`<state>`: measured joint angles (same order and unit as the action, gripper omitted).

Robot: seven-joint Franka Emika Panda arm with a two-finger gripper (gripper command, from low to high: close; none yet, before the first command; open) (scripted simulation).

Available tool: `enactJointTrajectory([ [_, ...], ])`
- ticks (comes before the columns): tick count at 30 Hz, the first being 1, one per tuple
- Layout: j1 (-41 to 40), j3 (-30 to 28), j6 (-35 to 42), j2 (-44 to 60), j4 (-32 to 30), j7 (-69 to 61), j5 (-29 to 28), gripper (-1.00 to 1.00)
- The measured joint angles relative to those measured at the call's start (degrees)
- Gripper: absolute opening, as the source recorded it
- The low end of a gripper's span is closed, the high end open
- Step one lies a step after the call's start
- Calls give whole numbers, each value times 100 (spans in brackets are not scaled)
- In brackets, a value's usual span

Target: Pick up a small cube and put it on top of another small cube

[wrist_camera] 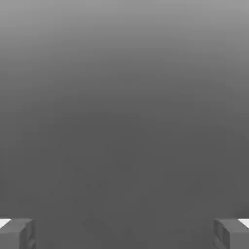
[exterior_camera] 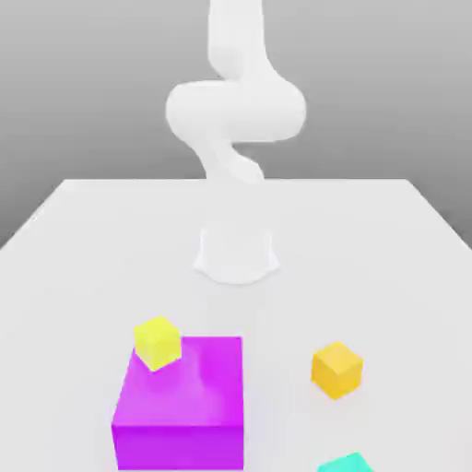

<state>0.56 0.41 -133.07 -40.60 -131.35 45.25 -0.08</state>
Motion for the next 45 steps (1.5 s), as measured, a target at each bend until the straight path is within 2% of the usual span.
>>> enactJointTrajectory([
  [29,691,483,-1513,6064,486,-503,-366,0],
  [33,777,425,-2034,6895,625,-451,-485,0],
  [34,801,396,-2188,7094,664,-432,-512,-100],
  [41,806,391,-2220,7140,673,-430,-515,-100],
  [45,735,474,-1684,6455,524,-501,-404,-100],
])
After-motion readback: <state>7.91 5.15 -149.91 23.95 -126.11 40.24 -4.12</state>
